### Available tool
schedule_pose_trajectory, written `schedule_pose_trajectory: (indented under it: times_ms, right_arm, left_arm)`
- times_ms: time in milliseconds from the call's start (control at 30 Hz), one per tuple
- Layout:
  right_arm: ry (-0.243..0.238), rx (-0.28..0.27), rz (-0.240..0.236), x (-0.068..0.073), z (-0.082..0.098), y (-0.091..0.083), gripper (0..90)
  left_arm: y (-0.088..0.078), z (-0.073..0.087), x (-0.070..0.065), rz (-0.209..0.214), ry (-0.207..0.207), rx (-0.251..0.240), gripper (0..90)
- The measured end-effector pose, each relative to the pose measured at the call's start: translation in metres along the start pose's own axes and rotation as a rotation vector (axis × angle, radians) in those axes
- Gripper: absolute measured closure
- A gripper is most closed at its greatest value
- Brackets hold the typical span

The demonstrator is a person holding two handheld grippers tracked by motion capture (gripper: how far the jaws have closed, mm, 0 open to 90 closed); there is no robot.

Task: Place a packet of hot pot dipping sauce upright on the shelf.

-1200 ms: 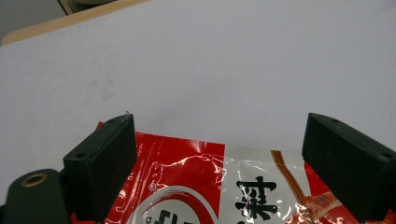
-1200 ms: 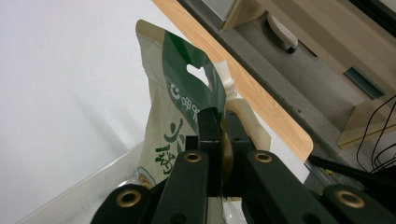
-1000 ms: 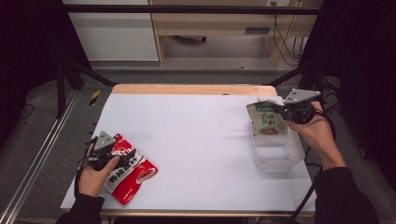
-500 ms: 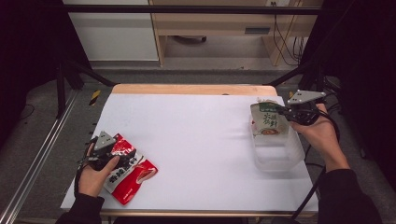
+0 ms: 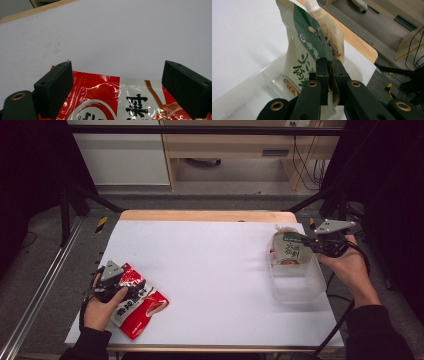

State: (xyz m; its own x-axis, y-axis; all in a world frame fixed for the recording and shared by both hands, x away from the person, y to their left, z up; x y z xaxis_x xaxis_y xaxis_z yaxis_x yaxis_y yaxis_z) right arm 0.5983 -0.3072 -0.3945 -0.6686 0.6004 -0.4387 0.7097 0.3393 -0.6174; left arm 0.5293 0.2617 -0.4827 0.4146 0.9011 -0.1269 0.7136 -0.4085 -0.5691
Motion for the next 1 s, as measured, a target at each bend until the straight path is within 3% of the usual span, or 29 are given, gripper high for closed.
schedule_pose_trajectory:
  times_ms: [200, 567, 1000]
  right_arm:
    - [0.052, 0.005, 0.010, -0.002, 0.015, -0.004, 81.4]
    - [0.077, 0.013, 0.025, 0.000, 0.015, -0.006, 65.6]
    - [0.089, 0.015, 0.070, 0.003, 0.014, -0.004, 30.0]
  left_arm:
    - [0.001, 0.000, -0.001, -0.001, 0.003, 0.002, 10.2]
    - [0.000, 0.000, -0.001, -0.002, 0.004, 0.001, 10.2]
    - [0.001, 0.001, -0.001, -0.002, 0.003, 0.003, 10.2]
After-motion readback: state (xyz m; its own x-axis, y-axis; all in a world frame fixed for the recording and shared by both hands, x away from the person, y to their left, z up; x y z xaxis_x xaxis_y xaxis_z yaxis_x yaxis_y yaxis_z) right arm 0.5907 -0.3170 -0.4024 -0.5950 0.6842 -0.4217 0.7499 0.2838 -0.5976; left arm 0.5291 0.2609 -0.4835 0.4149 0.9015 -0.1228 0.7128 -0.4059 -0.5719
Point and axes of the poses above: each handheld gripper's, and its own axes: y roughly forward along the jaws, z roughly out of its underside, x roughly to its left, the point moved 8 cm from there along y, roughly forward along the jaws, and after that the axes turned 14 degrees about -y, right-handed, at the moved point
